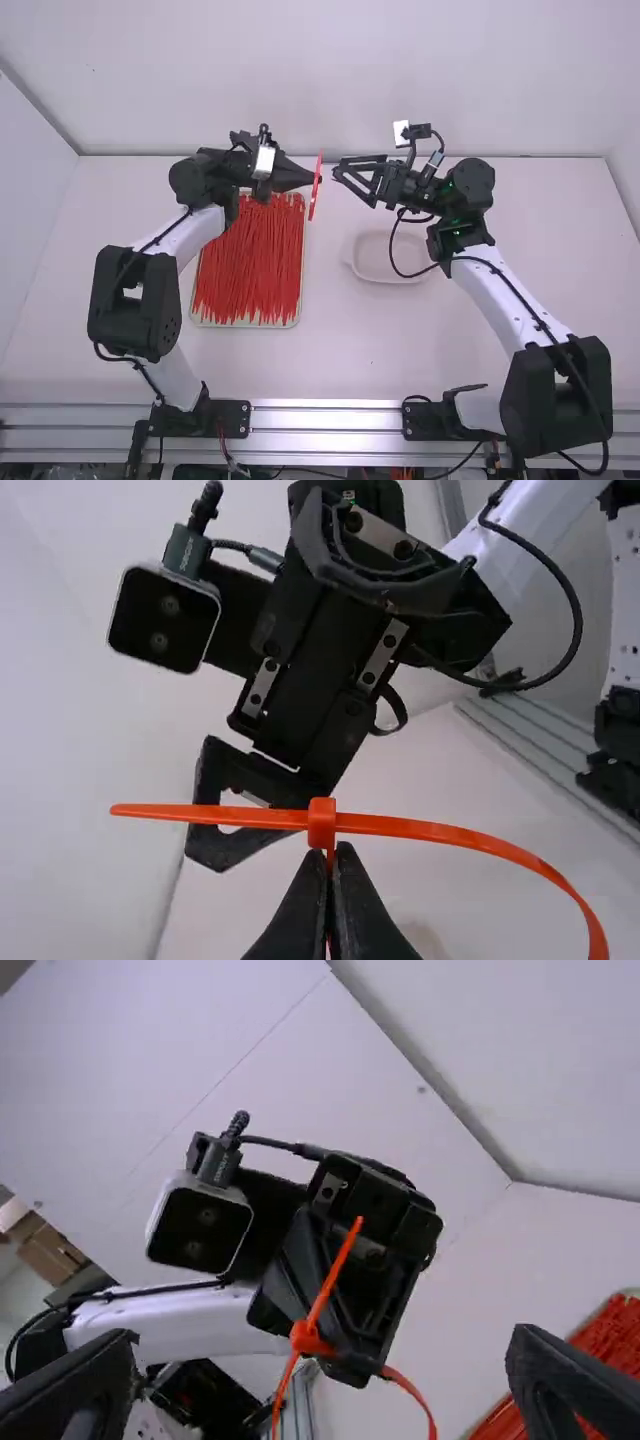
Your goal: Fasten the cable tie
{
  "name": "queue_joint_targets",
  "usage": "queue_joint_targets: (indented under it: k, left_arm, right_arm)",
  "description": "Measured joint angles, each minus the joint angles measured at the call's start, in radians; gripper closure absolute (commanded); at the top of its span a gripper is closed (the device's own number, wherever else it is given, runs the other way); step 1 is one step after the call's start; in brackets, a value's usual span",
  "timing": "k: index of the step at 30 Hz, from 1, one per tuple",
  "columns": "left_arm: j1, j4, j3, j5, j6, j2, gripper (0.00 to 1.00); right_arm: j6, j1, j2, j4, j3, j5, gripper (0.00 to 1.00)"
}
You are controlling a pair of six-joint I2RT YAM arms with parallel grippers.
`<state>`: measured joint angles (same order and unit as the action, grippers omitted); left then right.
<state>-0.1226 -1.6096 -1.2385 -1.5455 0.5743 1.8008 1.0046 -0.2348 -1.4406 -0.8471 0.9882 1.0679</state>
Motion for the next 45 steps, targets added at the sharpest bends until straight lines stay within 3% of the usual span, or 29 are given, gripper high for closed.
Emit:
queue_joint_targets:
  k: [11, 16, 17, 18, 23, 26, 30, 45]
  left_arm:
    - [-0.064, 0.003, 0.0, 0.0, 0.058, 0.0, 0.98]
    - [-0.078, 0.003, 0.0, -0.001, 0.058, 0.0, 0.98]
    - [-0.079, 0.005, 0.0, -0.001, 0.058, 0.0, 0.98]
    - [-0.079, 0.008, 0.0, -0.002, 0.059, 0.0, 0.98]
    - [-0.082, 0.008, 0.0, -0.008, 0.074, 0.0, 0.98]
    - [-0.081, 0.011, 0.0, -0.008, 0.082, 0.0, 0.98]
    - [-0.082, 0.012, 0.0, -0.008, 0.085, 0.0, 0.98]
    - [-0.081, 0.016, 0.0, -0.015, 0.111, 0.0, 0.98]
  right_arm:
    - [0.058, -0.052, 0.0, -0.001, 0.0, -0.02, 0.01]
    - [0.067, -0.061, 0.0, -0.003, 0.0, -0.019, 0.08]
    - [0.067, -0.058, 0.0, -0.003, 0.0, -0.019, 0.11]
    - [0.067, -0.053, 0.0, -0.003, 0.0, -0.02, 0.23]
    - [0.09, -0.043, 0.0, -0.001, 0.0, -0.02, 0.56]
    - [0.093, -0.049, 0.0, -0.003, 0.0, -0.019, 0.6]
    - [0.096, -0.064, 0.0, -0.003, 0.0, -0.021, 0.81]
    - [0.096, -0.064, 0.0, -0.003, 0.0, -0.023, 0.76]
